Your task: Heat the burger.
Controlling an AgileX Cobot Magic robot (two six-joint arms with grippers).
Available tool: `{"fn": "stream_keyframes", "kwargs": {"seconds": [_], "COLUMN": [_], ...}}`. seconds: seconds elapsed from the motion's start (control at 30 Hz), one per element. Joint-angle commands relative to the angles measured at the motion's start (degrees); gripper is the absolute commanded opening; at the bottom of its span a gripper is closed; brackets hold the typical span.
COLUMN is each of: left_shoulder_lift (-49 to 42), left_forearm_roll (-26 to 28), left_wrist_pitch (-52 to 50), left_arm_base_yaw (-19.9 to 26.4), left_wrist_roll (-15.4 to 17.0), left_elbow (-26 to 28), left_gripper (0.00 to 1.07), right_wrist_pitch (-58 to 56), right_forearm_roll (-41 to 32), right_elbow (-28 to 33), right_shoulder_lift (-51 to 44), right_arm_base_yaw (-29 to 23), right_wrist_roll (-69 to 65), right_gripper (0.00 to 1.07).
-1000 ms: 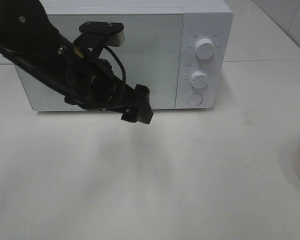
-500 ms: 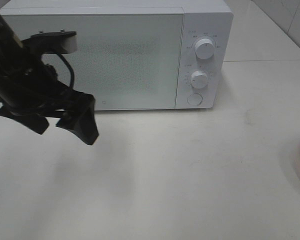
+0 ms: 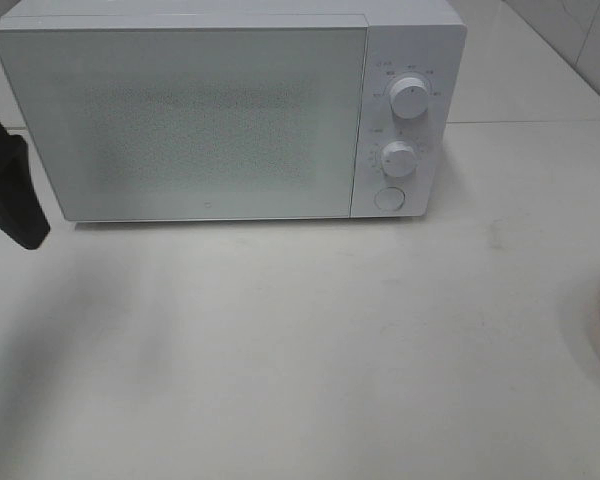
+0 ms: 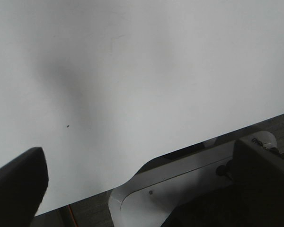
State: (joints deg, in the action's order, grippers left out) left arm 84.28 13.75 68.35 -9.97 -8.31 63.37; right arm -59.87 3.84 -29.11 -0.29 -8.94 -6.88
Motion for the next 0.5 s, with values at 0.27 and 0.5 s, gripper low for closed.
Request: {"fn": "stream_keyframes", "kwargs": {"seconds": [0.27,0.5], "left_shoulder_lift": [-11.63,-19.82], "left_forearm_roll": [-0.34,-1.72], "left_wrist_pitch": [2.86,1.49], "left_arm_base_yaw": [10.26,12.26], "left_wrist_roll": [0.29,-0.29], "left_elbow": [-2.81,-12.55], "left_gripper": [0.98,0.98], "right_wrist_pitch": [0.46,0.46], "right_forearm_roll": [-0.06,-0.06], "right_elbow": [-0.06,-0.06], "right_shoulder_lift": [-1.43,-1.43], "right_arm_base_yaw": [0.23,0.23], "right_wrist_roll": [0.69,0.69], "right_gripper": [0.71,0.71]}}
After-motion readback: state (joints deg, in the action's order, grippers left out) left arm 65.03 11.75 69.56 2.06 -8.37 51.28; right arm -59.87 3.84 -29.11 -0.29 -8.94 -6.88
